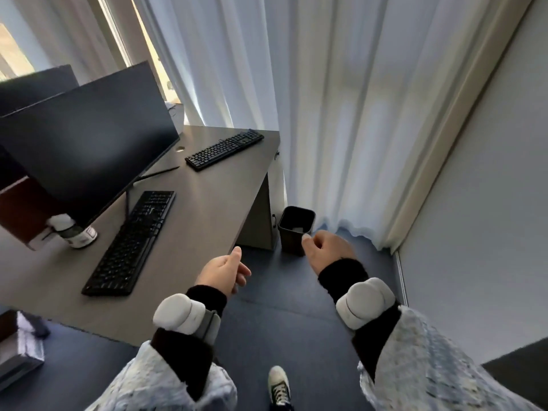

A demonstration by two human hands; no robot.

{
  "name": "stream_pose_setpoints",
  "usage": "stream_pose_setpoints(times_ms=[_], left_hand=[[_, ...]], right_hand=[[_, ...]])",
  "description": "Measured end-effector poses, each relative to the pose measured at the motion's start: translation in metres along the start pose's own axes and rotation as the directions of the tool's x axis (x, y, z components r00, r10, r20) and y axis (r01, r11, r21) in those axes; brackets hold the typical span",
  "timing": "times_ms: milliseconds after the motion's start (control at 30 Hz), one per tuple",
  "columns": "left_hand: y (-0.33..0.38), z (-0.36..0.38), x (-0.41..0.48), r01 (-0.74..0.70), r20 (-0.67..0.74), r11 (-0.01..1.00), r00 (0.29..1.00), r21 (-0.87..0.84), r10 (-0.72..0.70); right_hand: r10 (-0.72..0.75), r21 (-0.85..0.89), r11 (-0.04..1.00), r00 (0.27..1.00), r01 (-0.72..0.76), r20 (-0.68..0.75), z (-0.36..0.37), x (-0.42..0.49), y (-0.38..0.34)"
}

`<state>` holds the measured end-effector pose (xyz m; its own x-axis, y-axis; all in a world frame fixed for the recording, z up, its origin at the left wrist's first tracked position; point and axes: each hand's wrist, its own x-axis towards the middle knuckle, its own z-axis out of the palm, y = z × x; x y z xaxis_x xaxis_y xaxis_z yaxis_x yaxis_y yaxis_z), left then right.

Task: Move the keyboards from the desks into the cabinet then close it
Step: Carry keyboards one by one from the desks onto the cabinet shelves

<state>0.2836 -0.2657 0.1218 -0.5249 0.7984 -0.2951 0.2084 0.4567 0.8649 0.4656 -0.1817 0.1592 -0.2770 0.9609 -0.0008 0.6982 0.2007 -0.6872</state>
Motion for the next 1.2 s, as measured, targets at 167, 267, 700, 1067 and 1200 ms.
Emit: stream_pose_setpoints(times_ms=[167,267,700,1067,1200], left_hand=[[0.029,0.001,0.15,0.011,-0.061,0.999,0.998,-0.046,-0.014],[0.067,0.002,0.23,0.045,-0.061,0.991,0.997,-0.127,-0.053],[0.106,-0.028,0.531,0.343,-0.276,0.928,0.887,-0.142,-0.37],[0.082,-0.082,0.764,0.715,-0.356,0.648,0.552,-0.264,-0.754],[0.064,-0.094,0.804,0.808,-0.471,0.551,0.412,-0.207,-0.78]], right_hand=[[-0.008,-0.066,0.998,0.999,0.011,0.049,0.032,0.156,-0.015],[-0.01,-0.126,0.992,0.995,0.023,0.097,0.043,0.242,-0.035],[0.072,0.002,0.997,0.984,-0.073,0.163,0.156,0.572,-0.09],[0.153,-0.228,0.97,0.94,-0.084,0.305,0.282,0.842,-0.097],[0.2,-0.314,0.946,0.91,-0.083,0.363,0.323,0.893,-0.086]])
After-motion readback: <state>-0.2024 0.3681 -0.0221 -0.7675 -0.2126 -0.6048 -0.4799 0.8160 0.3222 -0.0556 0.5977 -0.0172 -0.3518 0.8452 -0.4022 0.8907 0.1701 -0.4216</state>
